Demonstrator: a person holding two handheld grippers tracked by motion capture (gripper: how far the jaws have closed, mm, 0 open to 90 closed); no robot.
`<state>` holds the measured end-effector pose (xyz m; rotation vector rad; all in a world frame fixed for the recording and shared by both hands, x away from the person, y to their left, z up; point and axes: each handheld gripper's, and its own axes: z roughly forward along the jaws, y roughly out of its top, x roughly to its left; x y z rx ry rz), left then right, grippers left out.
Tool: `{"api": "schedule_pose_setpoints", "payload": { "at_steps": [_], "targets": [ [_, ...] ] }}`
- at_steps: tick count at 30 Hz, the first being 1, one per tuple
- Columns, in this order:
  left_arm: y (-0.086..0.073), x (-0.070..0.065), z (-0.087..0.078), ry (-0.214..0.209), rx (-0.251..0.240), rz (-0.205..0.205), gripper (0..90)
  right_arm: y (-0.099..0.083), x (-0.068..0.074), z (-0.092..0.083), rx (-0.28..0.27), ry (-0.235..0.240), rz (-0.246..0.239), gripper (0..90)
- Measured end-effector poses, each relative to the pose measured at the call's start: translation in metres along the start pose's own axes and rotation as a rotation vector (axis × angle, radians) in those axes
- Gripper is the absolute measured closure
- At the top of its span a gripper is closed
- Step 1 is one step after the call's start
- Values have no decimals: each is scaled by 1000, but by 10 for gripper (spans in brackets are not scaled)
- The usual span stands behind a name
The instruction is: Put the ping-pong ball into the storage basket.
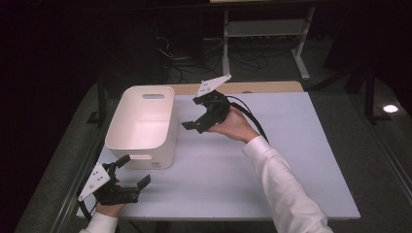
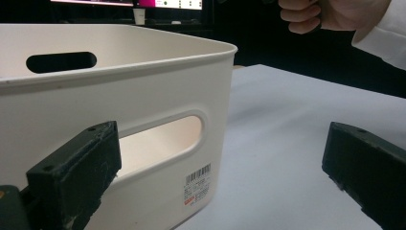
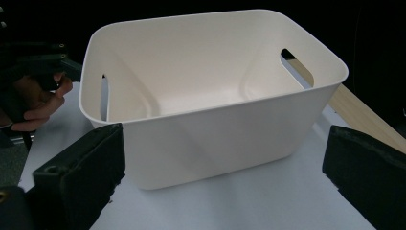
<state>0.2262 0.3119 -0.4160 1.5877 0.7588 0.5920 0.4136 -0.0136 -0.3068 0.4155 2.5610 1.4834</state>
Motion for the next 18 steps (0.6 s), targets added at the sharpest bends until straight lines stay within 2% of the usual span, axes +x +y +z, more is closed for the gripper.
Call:
{"api": "schedule_pose_setpoints", "payload": {
  "at_steps": [18],
  "targets": [
    [0,0,0,4,1,-2,0,-19,1,-22,-11,-21,11,5]
  ]
}}
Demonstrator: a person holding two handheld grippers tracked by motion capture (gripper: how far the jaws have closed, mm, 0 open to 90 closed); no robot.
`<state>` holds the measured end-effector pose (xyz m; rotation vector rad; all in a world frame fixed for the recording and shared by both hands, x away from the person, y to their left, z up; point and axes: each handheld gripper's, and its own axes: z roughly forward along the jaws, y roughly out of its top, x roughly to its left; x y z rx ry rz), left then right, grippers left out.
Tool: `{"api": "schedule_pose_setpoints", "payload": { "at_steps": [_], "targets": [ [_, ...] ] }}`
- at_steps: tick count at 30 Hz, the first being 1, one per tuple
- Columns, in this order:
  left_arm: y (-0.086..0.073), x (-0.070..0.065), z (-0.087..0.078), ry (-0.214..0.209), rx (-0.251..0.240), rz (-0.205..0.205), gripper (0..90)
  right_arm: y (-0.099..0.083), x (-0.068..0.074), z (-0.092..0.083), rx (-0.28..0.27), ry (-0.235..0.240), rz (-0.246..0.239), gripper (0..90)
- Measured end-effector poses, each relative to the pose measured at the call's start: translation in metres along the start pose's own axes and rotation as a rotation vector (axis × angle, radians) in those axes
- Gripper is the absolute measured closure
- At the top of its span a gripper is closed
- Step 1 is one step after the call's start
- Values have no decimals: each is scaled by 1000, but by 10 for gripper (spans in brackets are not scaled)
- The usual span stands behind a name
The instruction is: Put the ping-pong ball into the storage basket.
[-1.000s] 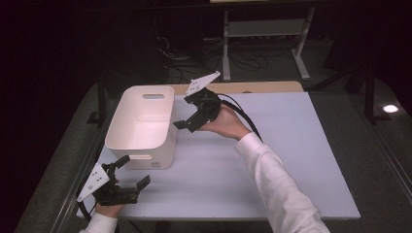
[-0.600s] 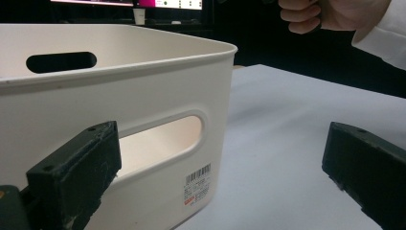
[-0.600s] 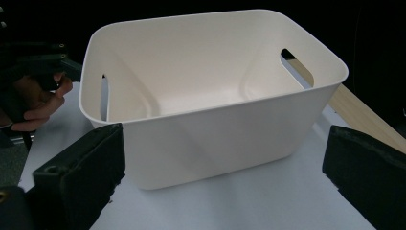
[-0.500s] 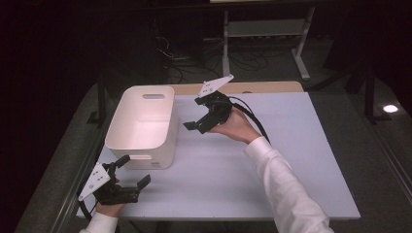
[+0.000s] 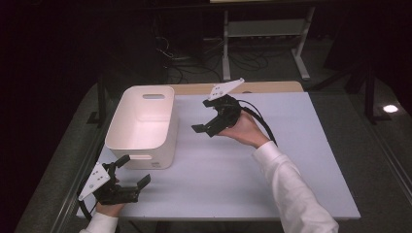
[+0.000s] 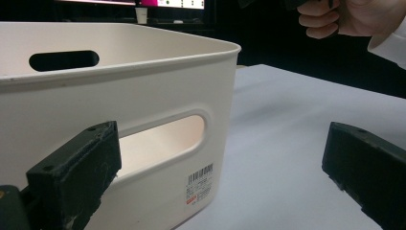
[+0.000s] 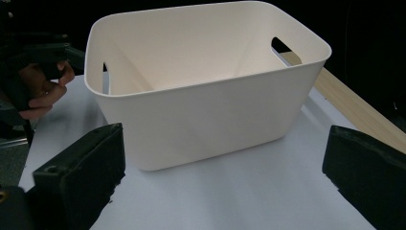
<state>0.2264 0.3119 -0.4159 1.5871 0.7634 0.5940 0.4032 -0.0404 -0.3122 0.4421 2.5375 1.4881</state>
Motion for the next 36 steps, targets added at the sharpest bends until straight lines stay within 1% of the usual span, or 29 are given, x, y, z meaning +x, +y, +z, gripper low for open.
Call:
{"api": "schedule_pose_setpoints", "payload": {
  "at_steps": [2,3,4,5,9,10,11,12,13,14,18,19,20,21,28,31,32,36],
  "targets": [
    [0,0,0,0,2,4,0,-1,1,-2,-2,-2,4,5],
    [0,1,0,0,6,9,0,-2,1,-3,-2,-4,-3,5],
    [0,1,0,-1,6,9,0,-3,2,-4,-6,-4,3,5],
    [0,1,0,-1,7,6,0,-4,2,-4,-7,-7,-4,5],
    [0,0,1,-2,-3,-2,0,-6,3,-7,-3,-11,-3,5],
    [0,0,0,-1,0,-3,0,-6,3,-8,-2,-12,0,5],
    [1,0,-1,1,15,-2,0,-7,2,-8,-1,-16,-9,5],
    [0,0,0,1,5,-3,0,-8,2,-10,-1,-16,-2,5],
    [0,0,0,1,5,-2,0,-8,3,-11,-4,-17,2,5],
    [0,0,0,1,4,-2,0,-9,2,-12,-1,-20,-5,5],
    [0,0,1,0,-1,-5,0,-12,2,-18,5,-24,6,6],
    [0,0,1,0,-4,-5,0,-13,1,-19,5,-28,-4,6],
    [0,0,1,-2,-5,-5,0,-14,2,-21,3,-30,9,6],
    [0,0,1,-2,-6,-9,0,-15,1,-23,3,-32,2,6],
    [0,-1,1,-1,-7,-10,0,-22,0,-31,12,-45,20,5],
    [0,-1,1,-1,-6,-7,0,-24,0,-35,18,-51,12,5],
    [0,-1,1,-2,-7,-5,0,-25,1,-36,11,-50,20,6],
    [0,-1,1,1,-3,-2,0,-27,2,-42,6,-60,8,6]
  ]
}}
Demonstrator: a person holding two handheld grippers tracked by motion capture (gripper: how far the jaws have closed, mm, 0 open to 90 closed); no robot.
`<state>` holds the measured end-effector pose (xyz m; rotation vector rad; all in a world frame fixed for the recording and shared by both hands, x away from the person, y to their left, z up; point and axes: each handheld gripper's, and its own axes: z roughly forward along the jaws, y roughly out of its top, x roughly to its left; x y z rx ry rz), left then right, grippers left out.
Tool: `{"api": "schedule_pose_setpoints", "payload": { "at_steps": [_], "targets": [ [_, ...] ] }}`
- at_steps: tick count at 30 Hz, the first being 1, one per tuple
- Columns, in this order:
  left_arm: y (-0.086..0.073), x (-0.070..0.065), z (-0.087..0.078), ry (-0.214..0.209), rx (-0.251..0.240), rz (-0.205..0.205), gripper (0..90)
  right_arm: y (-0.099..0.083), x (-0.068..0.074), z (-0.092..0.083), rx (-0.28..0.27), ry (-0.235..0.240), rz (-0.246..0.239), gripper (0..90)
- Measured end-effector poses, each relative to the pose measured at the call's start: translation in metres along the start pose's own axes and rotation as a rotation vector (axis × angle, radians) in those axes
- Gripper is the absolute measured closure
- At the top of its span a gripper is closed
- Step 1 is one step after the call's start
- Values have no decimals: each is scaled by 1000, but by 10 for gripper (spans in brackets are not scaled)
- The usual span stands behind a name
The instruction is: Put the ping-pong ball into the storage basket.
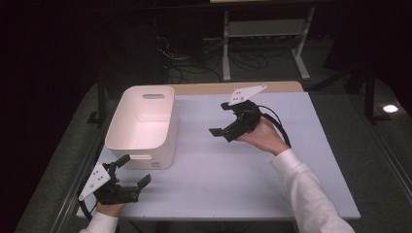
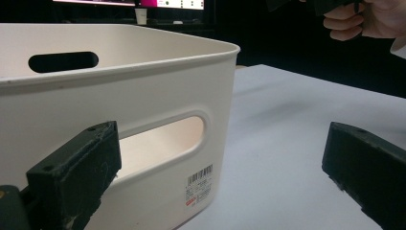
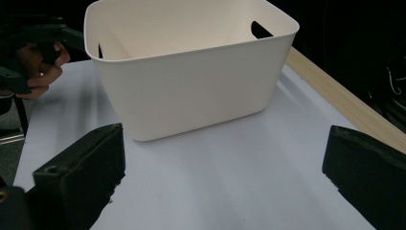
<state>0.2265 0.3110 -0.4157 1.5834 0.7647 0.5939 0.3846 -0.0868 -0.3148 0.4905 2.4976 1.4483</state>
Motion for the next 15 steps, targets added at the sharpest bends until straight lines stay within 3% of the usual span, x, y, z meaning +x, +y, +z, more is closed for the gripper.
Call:
{"api": "schedule_pose_setpoints", "payload": {
  "at_steps": [8,12,15],
  "targets": [
    [0,0,0,-1,2,7,0,-10,3,-10,13,-9,24,6],
    [0,0,0,0,1,11,0,-17,5,-15,-4,-5,70,5],
    [0,0,-1,0,1,11,0,-23,5,-17,-10,-9,75,5]
  ]
}}
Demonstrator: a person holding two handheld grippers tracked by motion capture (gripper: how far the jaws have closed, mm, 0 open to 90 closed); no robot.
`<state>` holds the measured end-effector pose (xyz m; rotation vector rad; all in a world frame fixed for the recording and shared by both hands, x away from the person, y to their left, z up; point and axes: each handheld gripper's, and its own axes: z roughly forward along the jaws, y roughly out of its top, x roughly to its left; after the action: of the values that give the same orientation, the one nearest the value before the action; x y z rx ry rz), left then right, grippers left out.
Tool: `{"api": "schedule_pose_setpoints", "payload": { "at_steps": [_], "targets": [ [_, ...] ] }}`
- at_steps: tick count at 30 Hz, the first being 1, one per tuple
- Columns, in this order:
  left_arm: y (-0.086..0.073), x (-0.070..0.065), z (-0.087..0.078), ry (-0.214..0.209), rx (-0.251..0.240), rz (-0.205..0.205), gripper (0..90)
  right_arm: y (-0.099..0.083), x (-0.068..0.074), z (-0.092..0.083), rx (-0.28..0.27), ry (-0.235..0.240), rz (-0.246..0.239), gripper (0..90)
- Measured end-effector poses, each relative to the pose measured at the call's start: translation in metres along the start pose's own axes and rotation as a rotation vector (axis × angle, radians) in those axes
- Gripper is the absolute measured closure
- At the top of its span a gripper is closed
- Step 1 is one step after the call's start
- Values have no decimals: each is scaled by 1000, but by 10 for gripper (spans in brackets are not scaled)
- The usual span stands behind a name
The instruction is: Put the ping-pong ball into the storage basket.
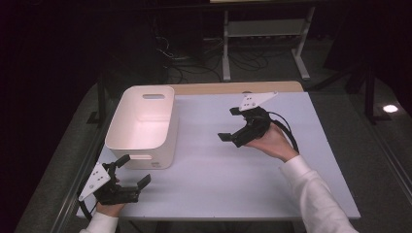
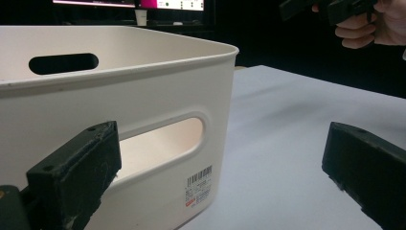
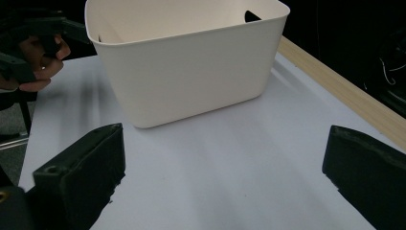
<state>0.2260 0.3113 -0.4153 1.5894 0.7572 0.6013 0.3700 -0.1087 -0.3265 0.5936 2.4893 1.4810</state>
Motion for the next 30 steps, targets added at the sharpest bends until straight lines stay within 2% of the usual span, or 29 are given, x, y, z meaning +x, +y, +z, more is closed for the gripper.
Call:
{"api": "schedule_pose_setpoints", "payload": {
  "at_steps": [16,30],
  "targets": [
    [0,0,0,1,0,0,0,-20,6,-14,-33,-2,16,5],
    [0,-1,1,-2,0,-4,0,-42,3,-37,-59,-48,45,5]
  ]
}}
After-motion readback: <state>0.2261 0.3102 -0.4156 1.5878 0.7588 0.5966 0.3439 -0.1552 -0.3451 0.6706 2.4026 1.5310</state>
